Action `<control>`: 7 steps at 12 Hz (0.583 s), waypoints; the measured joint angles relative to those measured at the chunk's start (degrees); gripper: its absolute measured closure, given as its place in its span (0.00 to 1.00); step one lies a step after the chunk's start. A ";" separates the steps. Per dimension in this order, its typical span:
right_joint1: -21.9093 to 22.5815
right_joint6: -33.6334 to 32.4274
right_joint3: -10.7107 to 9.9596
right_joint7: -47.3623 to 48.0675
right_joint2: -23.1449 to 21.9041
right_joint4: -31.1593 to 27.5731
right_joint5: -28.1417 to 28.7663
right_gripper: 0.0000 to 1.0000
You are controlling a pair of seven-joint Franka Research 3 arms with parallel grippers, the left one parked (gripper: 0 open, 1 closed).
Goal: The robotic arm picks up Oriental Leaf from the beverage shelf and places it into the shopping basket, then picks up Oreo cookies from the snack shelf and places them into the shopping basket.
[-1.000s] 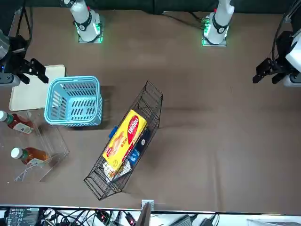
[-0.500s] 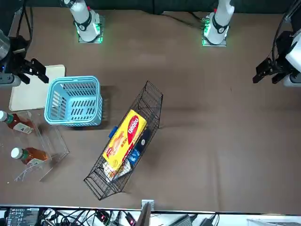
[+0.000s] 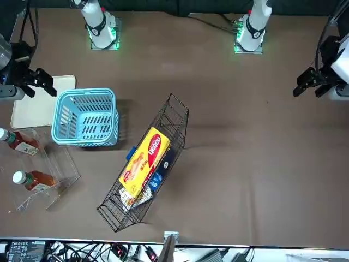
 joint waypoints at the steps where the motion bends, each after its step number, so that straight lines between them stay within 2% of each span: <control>1: 0.00 0.00 0.00 0.00 0.00 0.00 0.00 0.00; 7: -0.01 -0.58 -0.01 -0.09 0.00 -0.07 0.00 0.00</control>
